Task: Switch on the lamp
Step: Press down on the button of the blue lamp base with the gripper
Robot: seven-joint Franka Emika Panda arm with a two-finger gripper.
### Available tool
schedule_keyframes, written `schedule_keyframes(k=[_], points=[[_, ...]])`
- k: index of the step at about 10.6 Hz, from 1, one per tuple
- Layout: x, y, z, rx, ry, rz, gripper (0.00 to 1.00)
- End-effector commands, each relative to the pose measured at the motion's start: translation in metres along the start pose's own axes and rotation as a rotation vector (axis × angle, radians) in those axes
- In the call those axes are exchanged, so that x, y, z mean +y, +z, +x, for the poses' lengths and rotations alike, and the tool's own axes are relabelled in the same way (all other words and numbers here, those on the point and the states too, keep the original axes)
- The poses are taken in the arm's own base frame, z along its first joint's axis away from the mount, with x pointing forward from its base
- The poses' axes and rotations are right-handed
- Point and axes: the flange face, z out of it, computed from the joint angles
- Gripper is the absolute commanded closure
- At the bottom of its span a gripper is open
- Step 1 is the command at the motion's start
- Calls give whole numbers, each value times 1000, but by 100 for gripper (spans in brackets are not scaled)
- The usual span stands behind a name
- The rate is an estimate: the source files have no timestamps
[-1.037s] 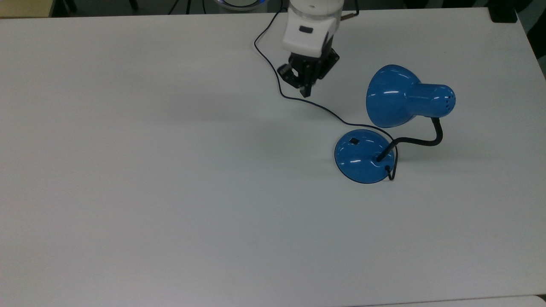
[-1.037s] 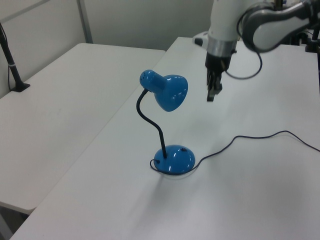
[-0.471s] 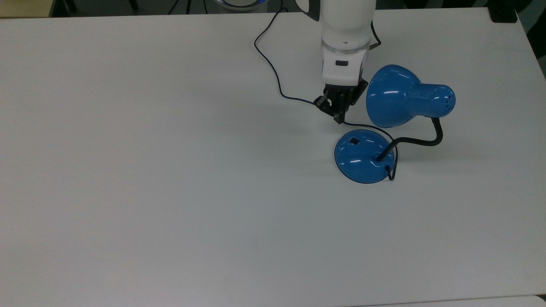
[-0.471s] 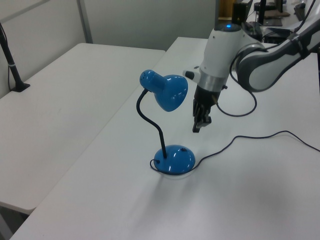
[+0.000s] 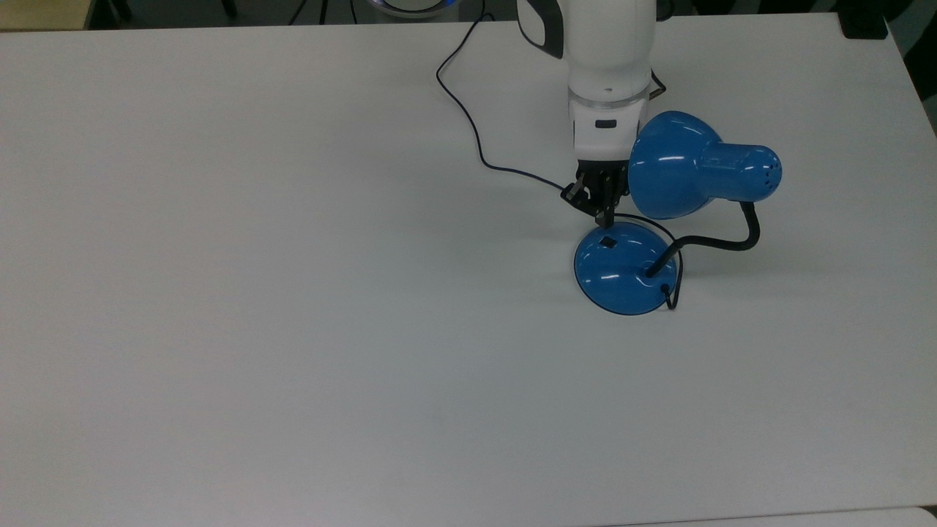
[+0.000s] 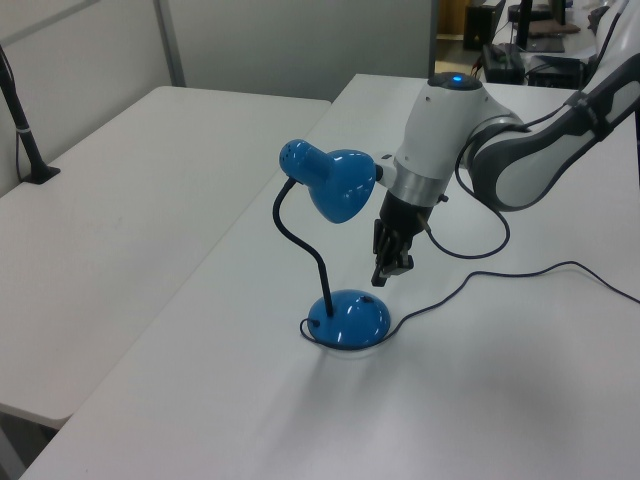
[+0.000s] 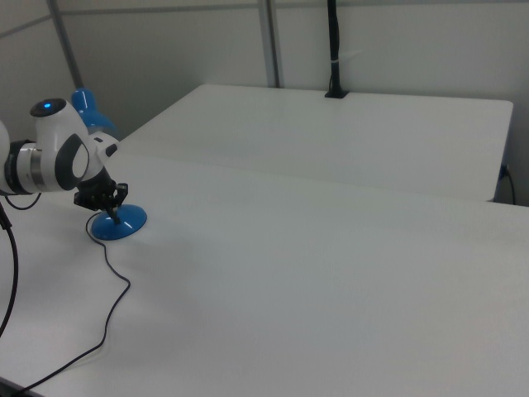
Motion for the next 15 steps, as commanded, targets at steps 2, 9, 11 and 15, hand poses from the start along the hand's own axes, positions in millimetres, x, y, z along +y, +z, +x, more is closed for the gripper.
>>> schedule_keyframes(k=[2,9,11,15], points=[[11,15,-2,38,-78,-1,100],[7,27,2,85,-87,20,100],[7,26,3,88,-95,19,100],[6,29,5,90,-99,23,100]])
